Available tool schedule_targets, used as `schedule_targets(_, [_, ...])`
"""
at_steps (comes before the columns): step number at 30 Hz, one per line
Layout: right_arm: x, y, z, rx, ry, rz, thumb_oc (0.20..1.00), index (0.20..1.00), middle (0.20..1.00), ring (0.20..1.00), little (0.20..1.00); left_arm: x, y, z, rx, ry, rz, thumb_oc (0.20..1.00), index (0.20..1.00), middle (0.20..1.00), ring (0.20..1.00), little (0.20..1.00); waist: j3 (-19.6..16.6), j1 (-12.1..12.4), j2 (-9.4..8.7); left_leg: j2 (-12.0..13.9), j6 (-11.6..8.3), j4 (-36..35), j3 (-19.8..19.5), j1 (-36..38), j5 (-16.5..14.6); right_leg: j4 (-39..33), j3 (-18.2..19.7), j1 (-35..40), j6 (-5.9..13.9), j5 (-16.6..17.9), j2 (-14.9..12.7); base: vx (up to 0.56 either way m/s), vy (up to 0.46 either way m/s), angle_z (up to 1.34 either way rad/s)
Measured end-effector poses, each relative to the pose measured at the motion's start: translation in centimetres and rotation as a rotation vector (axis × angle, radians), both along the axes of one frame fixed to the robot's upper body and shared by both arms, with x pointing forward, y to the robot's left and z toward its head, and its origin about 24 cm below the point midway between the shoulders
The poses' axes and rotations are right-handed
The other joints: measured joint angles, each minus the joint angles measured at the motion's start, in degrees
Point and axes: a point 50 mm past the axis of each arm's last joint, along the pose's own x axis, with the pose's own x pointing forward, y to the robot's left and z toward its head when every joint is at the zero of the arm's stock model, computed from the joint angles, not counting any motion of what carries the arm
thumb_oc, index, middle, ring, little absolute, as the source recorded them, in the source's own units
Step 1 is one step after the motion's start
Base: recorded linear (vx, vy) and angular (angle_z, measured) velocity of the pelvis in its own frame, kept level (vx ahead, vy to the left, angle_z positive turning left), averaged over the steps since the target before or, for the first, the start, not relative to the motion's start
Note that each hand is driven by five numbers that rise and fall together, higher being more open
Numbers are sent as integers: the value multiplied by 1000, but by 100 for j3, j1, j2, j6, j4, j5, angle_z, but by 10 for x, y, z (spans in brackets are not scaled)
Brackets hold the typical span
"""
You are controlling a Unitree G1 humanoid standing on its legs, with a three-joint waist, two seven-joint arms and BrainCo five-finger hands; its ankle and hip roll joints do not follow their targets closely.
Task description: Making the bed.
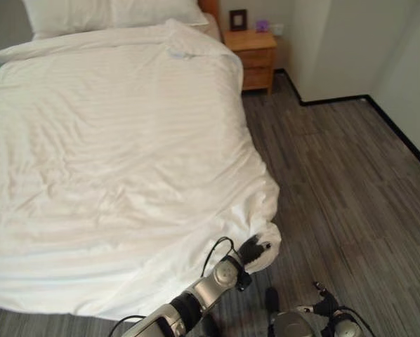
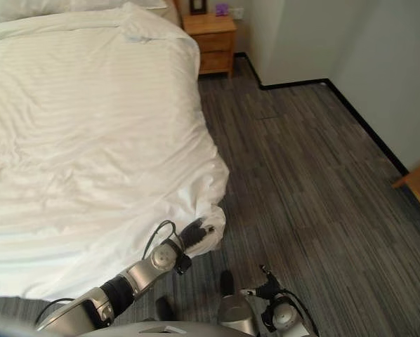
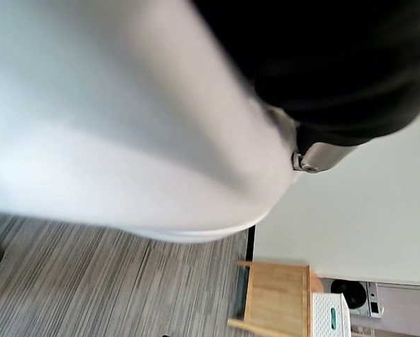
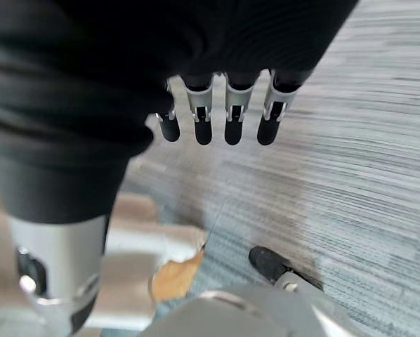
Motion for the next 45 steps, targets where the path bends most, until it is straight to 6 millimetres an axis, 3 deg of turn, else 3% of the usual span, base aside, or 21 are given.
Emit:
schedule_targets(3, [1,-1,1,-9,-7,0,1000,1000,1000,1000,1000,-11,-10,-8,-44,87,-24,1000,1000,1000,1000,1000,-38,-128,54,0,48,-3,211,35,-72,9,140,-45,96,-56,-6,0,-19,-40])
schedule_targets(7, [2,-5,3,-34,-22,-10,1000,1000,1000,1000,1000,-42,-46,-13,-131,195,-167,1000,1000,1000,1000,1000,-66,-270,35,-24,16,-1,440,139,-125,6,414,-90,98,-29,35,7,-21,-31])
schedule_targets(9, [8,-10,7,-59,-50,-13,1000,1000,1000,1000,1000,-43,-73,3,-264,224,-164,1000,1000,1000,1000,1000,-74,-451,48,-28,29,-1,532,161,-167,8,473,-99,98,-20,33,-7,-64,-22])
schedule_targets(13, [-1,-19,9,-89,-58,-30,1000,1000,1000,1000,1000,-30,-79,20,-384,226,-109,1000,1000,1000,1000,1000,-88,-442,79,-4,23,-2,496,245,-173,6,444,-2,77,24,64,-13,-48,4])
schedule_targets(17, [-2,-21,12,-124,-76,-23,1000,1000,1000,1000,1000,-8,-58,27,-460,204,69,1000,1000,1000,1000,1000,-124,-380,217,26,28,0,301,248,-163,5,269,111,29,60,70,-4,-49,24])
schedule_targets(20, [5,-21,15,-133,-102,-19,1000,1000,1000,1000,1000,10,-29,42,-543,130,188,1000,1000,1000,1000,1000,-124,-40,329,49,5,-1,49,232,-180,5,38,254,5,60,59,12,-25,35])
schedule_targets(21, [6,-21,16,-134,-111,-19,1000,1000,1000,1000,1000,13,-24,49,-566,100,203,1000,1000,1000,1000,1000,-110,-42,302,51,2,0,-12,242,-176,5,-11,264,7,52,59,9,-5,38])
schedule_targets(23, [14,-19,23,-136,-161,-14,1000,1000,1000,1000,1000,22,1,65,-619,13,273,1000,1000,1000,1000,1000,-102,173,340,59,15,0,-170,230,-141,8,-163,355,-17,34,54,31,19,49])
schedule_targets(24, [30,-12,39,-114,-265,-1,1000,1000,1000,1000,1000,19,41,83,-669,-103,349,1000,1000,1000,1000,1000,-124,381,361,76,36,-1,-432,239,-113,10,-403,529,-4,-11,52,36,29,70])
schedule_targets(25, [29,-15,43,-50,-285,-47,354,354,354,354,354,18,61,85,-664,-146,391,1000,1000,1000,1000,1000,-136,478,333,77,37,0,-526,235,-79,30,-492,559,11,-35,64,31,35,77])
schedule_targets(26, [36,-19,53,62,-348,-119,200,200,200,200,200,16,84,85,-667,-176,464,1000,1000,1000,1000,1000,-155,680,352,88,32,-1,-616,216,-78,29,-588,629,-7,-62,54,33,13,40])
schedule_targets(27, [42,-23,72,82,-405,-124,200,200,200,200,200,10,116,81,-644,-205,577,1000,1000,1000,1000,1000,-154,745,329,89,-13,-2,-644,223,-108,29,-620,631,11,-86,56,38,37,28])
schedule_targets(29, [48,-34,115,34,-602,-24,200,200,200,200,200,-9,153,70,-601,-226,719,1000,1000,1000,1000,1000,-170,806,314,69,10,1,-754,228,-92,6,-724,666,5,-119,20,32,47,29])
schedule_targets(30, [59,-39,117,24,-626,-28,200,200,200,200,200,-13,166,65,-538,-212,730,1000,1000,1000,1000,1000,-241,962,256,74,47,1,-827,191,-67,13,-817,721,-3,-142,17,43,50,40])
schedule_targets(32, [72,-35,115,52,-622,-64,200,200,200,200,200,-18,171,63,-517,-213,728,1000,1000,1000,1000,1000,-304,1052,-34,77,62,1,-1026,106,-10,25,-1038,745,-4,-172,22,30,39,54])
schedule_targets(35, [89,0,135,178,-727,26,200,200,200,200,200,-33,169,50,-532,-154,767,1000,1000,1000,1000,1000,-336,1321,-194,32,62,1,-1207,16,13,12,-1176,754,2,-181,-24,26,49,31])
schedule_targets(40, [120,49,165,473,-857,81,200,200,200,200,200,-52,176,36,-534,-96,821,1000,1000,1000,1000,1000,-364,1797,-220,-38,57,1,-1467,-183,32,5,-1464,724,50,-224,-93,-14,31,31])
schedule_targets(45, [144,86,164,912,-803,-76,200,200,200,200,200,-57,180,29,-582,-55,873,1000,1000,1000,1000,1000,-329,2260,-239,-84,70,3,-1890,-489,191,29,-1882,659,57,-252,-115,-1,18,42])
